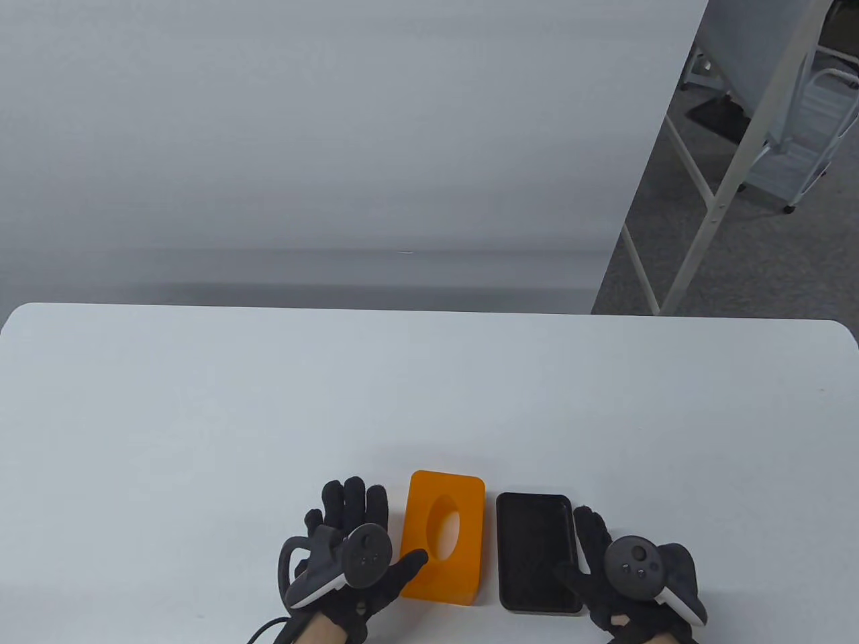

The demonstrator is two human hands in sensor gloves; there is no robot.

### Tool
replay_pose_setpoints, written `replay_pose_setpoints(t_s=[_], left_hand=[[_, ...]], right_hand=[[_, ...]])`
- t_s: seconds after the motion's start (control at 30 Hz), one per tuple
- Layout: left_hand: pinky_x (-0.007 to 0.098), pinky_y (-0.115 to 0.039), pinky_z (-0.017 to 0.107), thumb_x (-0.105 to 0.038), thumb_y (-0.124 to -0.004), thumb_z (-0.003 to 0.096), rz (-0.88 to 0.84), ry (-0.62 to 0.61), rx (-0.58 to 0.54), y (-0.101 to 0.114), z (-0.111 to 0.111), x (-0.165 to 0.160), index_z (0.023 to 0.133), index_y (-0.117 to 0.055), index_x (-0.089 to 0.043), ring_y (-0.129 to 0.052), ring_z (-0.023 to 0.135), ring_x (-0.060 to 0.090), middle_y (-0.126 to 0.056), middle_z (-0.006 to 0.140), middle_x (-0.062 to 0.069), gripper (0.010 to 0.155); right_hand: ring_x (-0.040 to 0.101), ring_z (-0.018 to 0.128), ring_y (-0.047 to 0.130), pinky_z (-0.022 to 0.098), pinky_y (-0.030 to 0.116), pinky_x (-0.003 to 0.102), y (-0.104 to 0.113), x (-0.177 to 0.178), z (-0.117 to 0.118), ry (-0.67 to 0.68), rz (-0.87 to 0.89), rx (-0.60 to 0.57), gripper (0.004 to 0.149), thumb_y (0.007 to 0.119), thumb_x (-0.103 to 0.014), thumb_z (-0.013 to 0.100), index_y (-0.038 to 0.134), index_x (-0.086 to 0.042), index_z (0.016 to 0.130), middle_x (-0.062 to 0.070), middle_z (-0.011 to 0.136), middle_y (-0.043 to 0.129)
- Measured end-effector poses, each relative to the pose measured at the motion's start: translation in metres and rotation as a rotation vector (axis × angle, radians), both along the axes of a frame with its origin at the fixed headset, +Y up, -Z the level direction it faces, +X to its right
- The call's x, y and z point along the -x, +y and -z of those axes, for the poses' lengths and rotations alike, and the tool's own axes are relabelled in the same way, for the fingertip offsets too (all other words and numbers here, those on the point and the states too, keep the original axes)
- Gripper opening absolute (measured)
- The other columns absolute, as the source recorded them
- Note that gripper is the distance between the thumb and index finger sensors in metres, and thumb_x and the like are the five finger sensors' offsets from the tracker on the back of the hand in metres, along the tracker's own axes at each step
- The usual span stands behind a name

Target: Separate tissue box from tissue box base

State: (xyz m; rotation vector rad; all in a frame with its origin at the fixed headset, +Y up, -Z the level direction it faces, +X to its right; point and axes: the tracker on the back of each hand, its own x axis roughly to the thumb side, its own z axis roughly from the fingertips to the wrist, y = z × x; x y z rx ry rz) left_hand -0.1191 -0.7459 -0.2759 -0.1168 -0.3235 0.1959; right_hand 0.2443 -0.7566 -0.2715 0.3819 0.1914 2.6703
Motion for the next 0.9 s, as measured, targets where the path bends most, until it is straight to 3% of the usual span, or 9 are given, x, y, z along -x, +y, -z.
replay_pose_setpoints(t_s=[0.17,0.4,0.63,0.9], left_hand=[[0.083,-0.033,0.059,-0.077,-0.052,0.0502,-0.009,-0.018,-0.020,0.005,-0.005,-0.006,0.113,-0.030,0.006,-0.014,0.095,0.069,-0.014,0.110,0.037,0.106],[0.083,-0.033,0.059,-0.077,-0.052,0.0500,-0.019,-0.051,-0.060,0.015,-0.013,-0.016,0.113,-0.030,0.005,-0.013,0.095,0.069,-0.014,0.110,0.037,0.106],[0.084,-0.030,0.058,-0.078,-0.052,0.0497,-0.033,-0.057,-0.043,0.014,-0.013,-0.015,0.113,-0.029,0.005,-0.012,0.095,0.069,-0.013,0.110,0.037,0.107],[0.085,-0.025,0.057,-0.078,-0.052,0.0492,-0.014,-0.098,0.003,0.008,-0.006,-0.025,0.114,-0.026,0.003,-0.007,0.095,0.068,-0.009,0.110,0.036,0.107]], right_hand=[[0.069,0.089,0.053,0.049,0.071,0.072,0.015,-0.010,-0.011,0.009,-0.108,-0.022,0.091,0.081,-0.051,0.049,0.032,-0.002,0.108,0.039,0.107,0.038],[0.070,0.096,0.038,0.055,0.049,0.083,0.028,-0.014,-0.023,0.025,-0.237,-0.078,0.099,0.073,-0.068,0.048,0.030,-0.004,0.110,0.037,0.112,0.030],[0.071,0.097,0.025,0.054,0.032,0.087,0.018,-0.012,-0.025,0.062,-0.367,-0.049,0.105,0.060,-0.079,0.046,0.023,-0.006,0.112,0.038,0.113,0.017],[0.072,0.097,0.020,0.053,0.028,0.088,0.005,-0.009,-0.019,0.113,-0.401,0.013,0.106,0.053,-0.083,0.046,0.018,-0.009,0.113,0.037,0.113,0.011]])
